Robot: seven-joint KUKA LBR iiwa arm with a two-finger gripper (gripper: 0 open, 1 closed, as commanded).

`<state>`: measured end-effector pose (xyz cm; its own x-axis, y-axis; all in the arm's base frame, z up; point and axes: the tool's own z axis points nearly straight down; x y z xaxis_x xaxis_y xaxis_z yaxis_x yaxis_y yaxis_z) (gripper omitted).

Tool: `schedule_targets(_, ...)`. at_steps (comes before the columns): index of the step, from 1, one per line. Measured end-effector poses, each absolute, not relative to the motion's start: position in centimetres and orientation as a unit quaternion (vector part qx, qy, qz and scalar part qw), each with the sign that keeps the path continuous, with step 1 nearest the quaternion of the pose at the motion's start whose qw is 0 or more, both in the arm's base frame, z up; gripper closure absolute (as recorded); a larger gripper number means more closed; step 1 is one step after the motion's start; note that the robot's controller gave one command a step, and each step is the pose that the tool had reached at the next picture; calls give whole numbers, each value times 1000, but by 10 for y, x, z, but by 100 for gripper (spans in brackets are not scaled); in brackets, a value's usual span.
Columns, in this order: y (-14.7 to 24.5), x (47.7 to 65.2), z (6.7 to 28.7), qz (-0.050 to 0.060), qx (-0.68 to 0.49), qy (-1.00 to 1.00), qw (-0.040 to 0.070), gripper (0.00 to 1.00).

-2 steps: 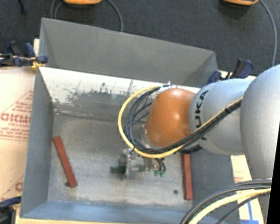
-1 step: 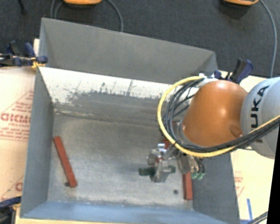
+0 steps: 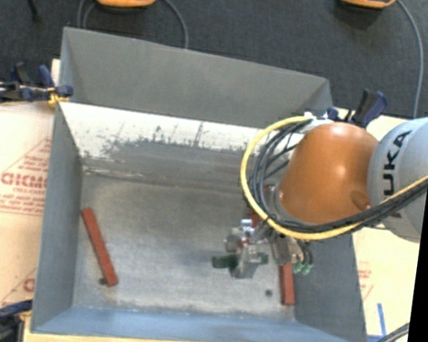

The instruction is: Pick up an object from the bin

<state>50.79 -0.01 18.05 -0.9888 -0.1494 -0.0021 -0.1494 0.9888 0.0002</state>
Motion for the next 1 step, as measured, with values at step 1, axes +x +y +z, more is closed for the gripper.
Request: schedule_targets(1,-33,491,244,0,-76,997,1,100)
